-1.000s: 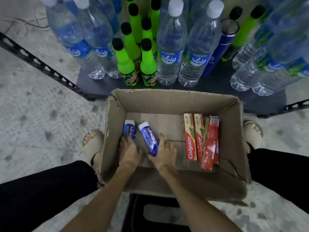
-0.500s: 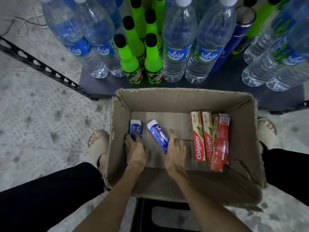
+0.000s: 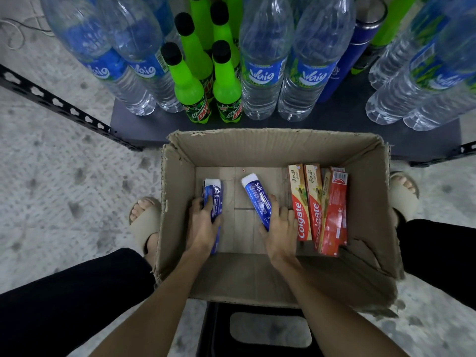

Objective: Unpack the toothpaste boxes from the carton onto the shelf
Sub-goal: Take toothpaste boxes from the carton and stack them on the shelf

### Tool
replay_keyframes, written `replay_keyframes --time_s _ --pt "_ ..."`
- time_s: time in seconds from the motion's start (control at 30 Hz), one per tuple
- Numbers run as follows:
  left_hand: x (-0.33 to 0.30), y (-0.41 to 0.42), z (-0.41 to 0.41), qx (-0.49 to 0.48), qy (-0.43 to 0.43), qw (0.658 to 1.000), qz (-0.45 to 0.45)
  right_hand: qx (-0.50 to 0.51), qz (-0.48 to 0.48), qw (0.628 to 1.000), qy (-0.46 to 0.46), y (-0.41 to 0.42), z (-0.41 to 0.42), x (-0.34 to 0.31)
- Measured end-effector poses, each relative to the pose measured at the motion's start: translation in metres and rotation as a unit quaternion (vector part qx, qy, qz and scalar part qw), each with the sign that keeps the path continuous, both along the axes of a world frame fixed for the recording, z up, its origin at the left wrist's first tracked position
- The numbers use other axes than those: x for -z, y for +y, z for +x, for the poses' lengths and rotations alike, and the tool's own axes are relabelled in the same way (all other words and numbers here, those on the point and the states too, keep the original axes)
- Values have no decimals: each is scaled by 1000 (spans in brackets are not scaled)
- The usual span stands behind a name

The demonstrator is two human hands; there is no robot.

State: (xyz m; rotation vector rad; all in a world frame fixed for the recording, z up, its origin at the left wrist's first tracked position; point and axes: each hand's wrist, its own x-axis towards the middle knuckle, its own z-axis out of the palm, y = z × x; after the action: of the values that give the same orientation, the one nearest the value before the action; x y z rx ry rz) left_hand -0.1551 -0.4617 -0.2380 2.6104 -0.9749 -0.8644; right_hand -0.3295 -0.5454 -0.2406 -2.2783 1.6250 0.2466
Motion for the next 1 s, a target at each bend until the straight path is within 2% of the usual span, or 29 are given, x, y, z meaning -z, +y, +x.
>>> replay_keyframes --time_s 0.17,0.3,0.37,0.47,0.77,1.0 --pt "2 -2 -5 -67 24 997 -5 8 13 1000 -14 -1 -5 4" --pt "-1 -12 -16 -10 -37 992 119 8 12 1000 -21 -4 -5 6" --pt "-6 -15 -19 -12 -33 990 140 1 20 999 -38 -7 -6 6" --pt "-14 -16 -22 -13 -27 995 98 5 40 996 -81 -12 -12 3" --pt "-52 -22 -40 -45 -3 996 -72 33 -20 985 -166 -18 -23 -44" --pt "-111 -26 -42 -19 -90 983 -161 41 -93 971 -215 -37 -45 -104"
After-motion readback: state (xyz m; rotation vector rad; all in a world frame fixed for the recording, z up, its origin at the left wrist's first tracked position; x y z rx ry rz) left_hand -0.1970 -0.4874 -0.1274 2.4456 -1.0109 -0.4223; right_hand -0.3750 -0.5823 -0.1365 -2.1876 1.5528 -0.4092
